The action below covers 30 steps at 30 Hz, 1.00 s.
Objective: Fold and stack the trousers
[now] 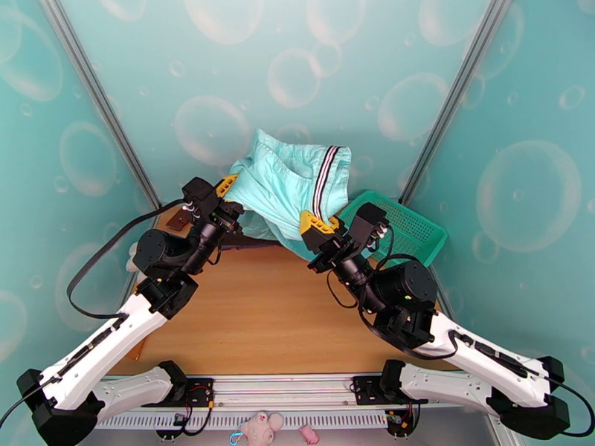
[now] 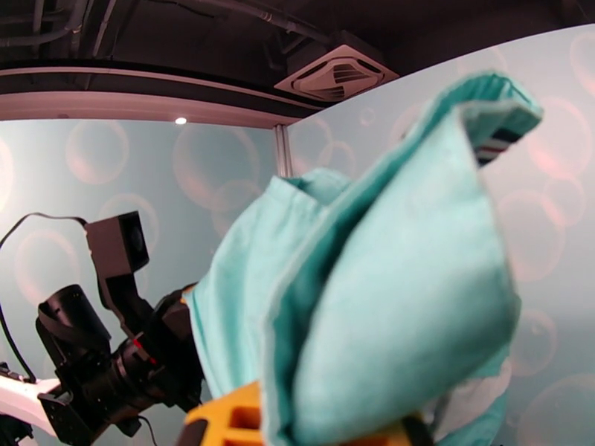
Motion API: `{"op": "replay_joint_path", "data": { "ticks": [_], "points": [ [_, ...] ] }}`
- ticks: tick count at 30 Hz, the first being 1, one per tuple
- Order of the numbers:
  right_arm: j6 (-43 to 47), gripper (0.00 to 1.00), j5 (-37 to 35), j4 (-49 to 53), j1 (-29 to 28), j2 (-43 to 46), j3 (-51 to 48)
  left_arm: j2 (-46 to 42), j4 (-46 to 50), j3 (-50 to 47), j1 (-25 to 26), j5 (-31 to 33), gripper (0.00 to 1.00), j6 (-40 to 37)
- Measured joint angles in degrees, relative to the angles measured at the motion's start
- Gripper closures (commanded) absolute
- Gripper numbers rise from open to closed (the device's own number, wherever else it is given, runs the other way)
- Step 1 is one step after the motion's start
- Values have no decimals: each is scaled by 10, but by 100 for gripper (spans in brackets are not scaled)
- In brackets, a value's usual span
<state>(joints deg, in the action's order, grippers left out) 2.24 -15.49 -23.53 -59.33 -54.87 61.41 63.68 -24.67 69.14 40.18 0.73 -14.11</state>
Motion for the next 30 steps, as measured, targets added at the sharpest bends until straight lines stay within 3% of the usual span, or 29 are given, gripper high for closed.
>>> {"op": "replay_joint_path", "data": {
  "ticks": [23, 30],
  "points": [
    [15, 100, -8, -50, -2, 0, -20, 43, 251, 193, -47, -70, 100, -45],
    [-9, 100, -57, -23, 16, 2, -26, 36, 290, 174, -56, -75, 100, -47]
  ]
}}
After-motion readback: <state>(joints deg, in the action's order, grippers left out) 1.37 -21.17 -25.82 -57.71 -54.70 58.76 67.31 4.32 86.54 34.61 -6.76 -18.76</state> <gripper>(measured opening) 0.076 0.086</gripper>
